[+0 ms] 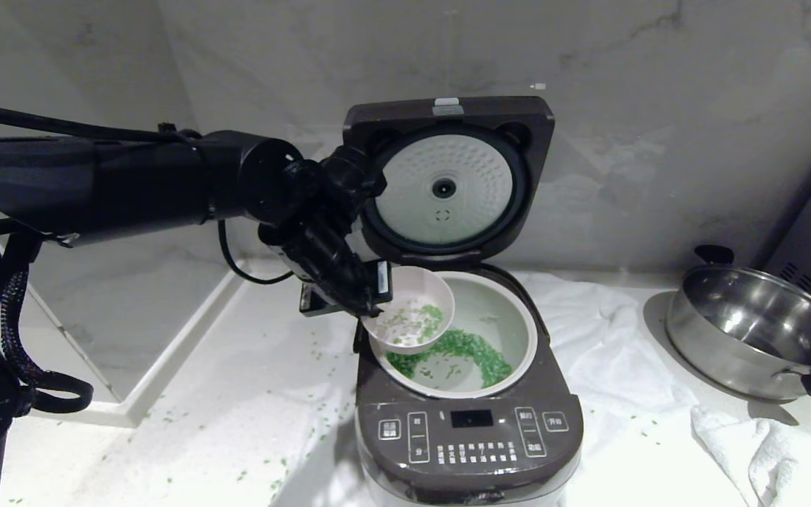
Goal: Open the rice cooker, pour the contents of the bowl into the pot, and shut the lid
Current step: Pour the water from the bowl into the rice cooker
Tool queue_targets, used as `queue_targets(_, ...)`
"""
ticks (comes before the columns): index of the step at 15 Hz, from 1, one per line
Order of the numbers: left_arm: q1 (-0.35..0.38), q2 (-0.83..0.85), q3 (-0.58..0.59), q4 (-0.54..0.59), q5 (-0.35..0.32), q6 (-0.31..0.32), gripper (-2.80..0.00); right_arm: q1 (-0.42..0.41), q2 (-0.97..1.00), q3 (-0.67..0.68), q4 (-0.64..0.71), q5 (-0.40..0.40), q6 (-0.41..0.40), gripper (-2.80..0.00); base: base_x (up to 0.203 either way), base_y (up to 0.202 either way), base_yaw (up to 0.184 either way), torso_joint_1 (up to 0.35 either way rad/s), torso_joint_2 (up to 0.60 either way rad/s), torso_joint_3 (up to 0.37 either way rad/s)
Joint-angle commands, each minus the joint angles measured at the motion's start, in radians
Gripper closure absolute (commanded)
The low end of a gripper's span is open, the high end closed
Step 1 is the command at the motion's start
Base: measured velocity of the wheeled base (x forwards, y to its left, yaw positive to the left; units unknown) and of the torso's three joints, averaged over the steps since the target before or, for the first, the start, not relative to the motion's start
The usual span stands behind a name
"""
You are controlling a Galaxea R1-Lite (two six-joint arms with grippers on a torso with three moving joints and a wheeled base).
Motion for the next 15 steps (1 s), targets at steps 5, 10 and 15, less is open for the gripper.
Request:
queue_targets(5, -0.104, 0.036, 0.002, -0.154, 0.066, -0.069, 0.00, -0.001, 0.001, 0.002, -0.001, 0.000, 0.000, 0.00, 0.000, 0.000, 0.000, 0.000, 0.00, 0.000)
queue_targets(10, -0.139, 0.103, 0.012, -0.332, 0.173, -0.088, 0.00, 0.000, 0.001, 0.002, -0.001, 0.000, 0.000, 0.00, 0.000, 0.000, 0.000, 0.000, 0.00, 0.000)
queue_targets(15, -0.134, 0.140, 0.068, -0.608, 0.175, -0.137, 0.00, -0.001, -0.001, 0.002, 0.000, 0.000, 0.000, 0.00, 0.000, 0.000, 0.000, 0.000, 0.00, 0.000)
